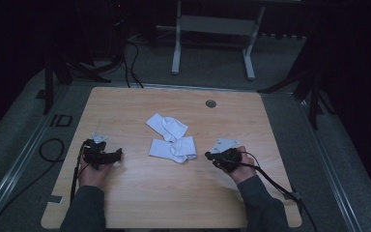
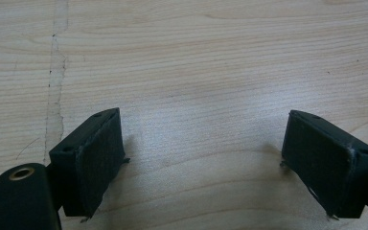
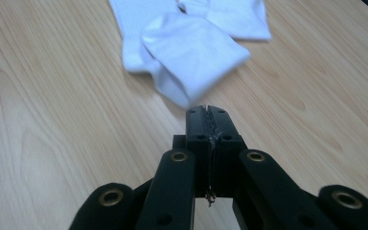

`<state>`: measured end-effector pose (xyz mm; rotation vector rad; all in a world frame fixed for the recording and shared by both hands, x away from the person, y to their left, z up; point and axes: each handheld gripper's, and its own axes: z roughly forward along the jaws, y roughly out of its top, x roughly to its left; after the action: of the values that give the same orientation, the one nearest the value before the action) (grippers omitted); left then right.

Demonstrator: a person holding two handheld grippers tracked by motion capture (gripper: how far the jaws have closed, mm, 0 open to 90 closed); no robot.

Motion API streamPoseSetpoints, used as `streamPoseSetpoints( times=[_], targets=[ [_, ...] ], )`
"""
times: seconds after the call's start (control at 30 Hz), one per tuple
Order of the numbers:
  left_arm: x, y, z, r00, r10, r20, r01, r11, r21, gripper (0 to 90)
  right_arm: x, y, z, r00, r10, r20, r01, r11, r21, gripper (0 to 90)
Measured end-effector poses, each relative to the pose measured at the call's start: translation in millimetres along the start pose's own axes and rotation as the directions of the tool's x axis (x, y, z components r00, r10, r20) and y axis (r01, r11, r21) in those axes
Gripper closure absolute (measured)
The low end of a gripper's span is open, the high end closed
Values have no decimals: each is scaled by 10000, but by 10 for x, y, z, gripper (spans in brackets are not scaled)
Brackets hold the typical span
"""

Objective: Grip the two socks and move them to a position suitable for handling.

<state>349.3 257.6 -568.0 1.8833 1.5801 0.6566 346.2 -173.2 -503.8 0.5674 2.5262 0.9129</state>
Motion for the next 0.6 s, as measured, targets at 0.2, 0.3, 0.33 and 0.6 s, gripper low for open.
streamPoseSetpoints(
  times=[0.2,0.3,0.33,0.6],
  targets=[
    [0,0,0,10000,-3,-2,3,10000,-1,144,22,239,219,9984,-553,90,553,9985,-16,889],
    [0,0,0,10000,-4,-1,4,10000,-1,144,31,293,277,9980,-625,57,625,9980,-9,894],
    [0,0,1,10000,-3,-1,3,10000,-5,144,31,318,309,9975,-706,49,706,9975,24,893],
    [0,0,1,10000,-3,-2,3,10000,-1,144,-34,475,612,9984,-455,-348,464,9986,263,894]
  ],
)
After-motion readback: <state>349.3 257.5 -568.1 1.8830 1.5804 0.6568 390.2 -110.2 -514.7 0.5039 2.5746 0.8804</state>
